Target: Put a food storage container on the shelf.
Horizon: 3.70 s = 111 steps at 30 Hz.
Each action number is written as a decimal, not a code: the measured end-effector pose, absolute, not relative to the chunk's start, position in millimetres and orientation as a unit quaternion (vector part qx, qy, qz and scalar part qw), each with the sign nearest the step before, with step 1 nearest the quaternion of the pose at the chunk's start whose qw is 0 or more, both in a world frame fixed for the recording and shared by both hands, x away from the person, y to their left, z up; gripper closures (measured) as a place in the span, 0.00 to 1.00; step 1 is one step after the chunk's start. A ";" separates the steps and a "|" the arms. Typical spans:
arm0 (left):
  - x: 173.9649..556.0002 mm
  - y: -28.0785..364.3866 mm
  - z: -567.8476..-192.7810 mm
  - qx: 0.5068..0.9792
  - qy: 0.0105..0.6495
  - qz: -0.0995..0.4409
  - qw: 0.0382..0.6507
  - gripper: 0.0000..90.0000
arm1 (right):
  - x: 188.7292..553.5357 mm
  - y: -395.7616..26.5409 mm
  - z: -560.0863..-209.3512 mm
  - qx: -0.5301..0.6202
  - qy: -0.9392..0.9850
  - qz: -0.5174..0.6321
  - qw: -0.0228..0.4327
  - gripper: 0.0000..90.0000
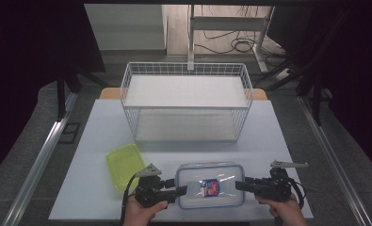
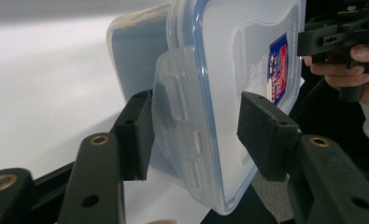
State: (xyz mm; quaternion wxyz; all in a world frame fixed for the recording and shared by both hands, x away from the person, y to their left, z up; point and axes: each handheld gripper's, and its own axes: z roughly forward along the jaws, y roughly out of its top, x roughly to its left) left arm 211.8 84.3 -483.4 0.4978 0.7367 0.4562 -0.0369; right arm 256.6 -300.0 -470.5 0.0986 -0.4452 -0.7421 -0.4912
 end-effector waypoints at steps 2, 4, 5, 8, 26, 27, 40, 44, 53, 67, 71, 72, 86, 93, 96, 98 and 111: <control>211.4 84.0 -480.8 0.740 0.456 -0.023 0.494 0.50 | 255.0 -297.0 -466.6 -0.439 -0.747 -0.491 0.091 0.58; 211.5 86.0 -478.8 0.738 0.455 -0.020 0.499 0.49 | 252.8 -292.6 -462.8 -0.433 -0.751 -0.492 0.077 0.58; 212.2 88.4 -478.8 0.732 0.455 -0.030 0.507 0.51 | 252.9 -292.5 -461.2 -0.432 -0.750 -0.496 0.075 0.58; 214.5 90.1 -478.8 0.731 0.450 -0.036 0.512 0.55 | 256.2 -296.6 -461.0 -0.434 -0.742 -0.505 0.080 0.58; 213.0 96.8 -460.6 0.741 0.428 -0.016 0.517 0.57 | 263.0 -295.4 -451.4 -0.427 -0.732 -0.524 0.087 0.58; 213.0 97.4 -459.3 0.742 0.427 -0.015 0.517 0.57 | 263.5 -294.5 -449.5 -0.426 -0.732 -0.524 0.087 0.58; 214.4 103.0 -436.4 0.743 0.420 -0.004 0.521 0.58 | 271.9 -290.2 -428.1 -0.411 -0.728 -0.542 0.080 0.58; 215.6 102.9 -432.9 0.745 0.418 -0.003 0.520 0.59 | 275.4 -289.8 -419.5 -0.408 -0.729 -0.545 0.073 0.58; 223.2 104.8 -424.7 0.741 0.421 -0.002 0.523 0.59 | 284.5 -288.4 -411.9 -0.407 -0.726 -0.549 0.074 0.58; 234.3 114.6 -397.9 0.738 0.415 0.020 0.531 0.59 | 294.9 -279.2 -391.9 -0.397 -0.722 -0.563 0.064 0.58; 238.3 119.1 -388.4 0.735 0.412 0.025 0.537 0.59 | 298.7 -275.0 -382.7 -0.392 -0.722 -0.568 0.059 0.58; 239.0 119.9 -386.5 0.735 0.411 0.026 0.539 0.59 | 300.2 -274.0 -380.0 -0.390 -0.722 -0.569 0.059 0.58; 259.5 136.8 -353.1 0.731 0.403 0.046 0.548 0.59 | 323.0 -257.4 -349.9 -0.378 -0.716 -0.584 0.051 0.58; 274.6 143.2 -342.2 0.733 0.397 0.049 0.550 0.59 | 334.4 -251.7 -340.4 -0.377 -0.714 -0.588 0.046 0.58; 279.8 145.8 -338.5 0.731 0.396 0.049 0.554 0.59 | 339.1 -249.3 -336.2 -0.377 -0.713 -0.590 0.044 0.58; 282.9 147.3 -336.2 0.729 0.397 0.048 0.556 0.59 | 342.3 -247.6 -333.1 -0.377 -0.712 -0.591 0.041 0.58; 314.0 159.7 -311.7 0.728 0.387 0.050 0.563 0.59 | 365.5 -237.6 -314.4 -0.378 -0.704 -0.600 0.037 0.58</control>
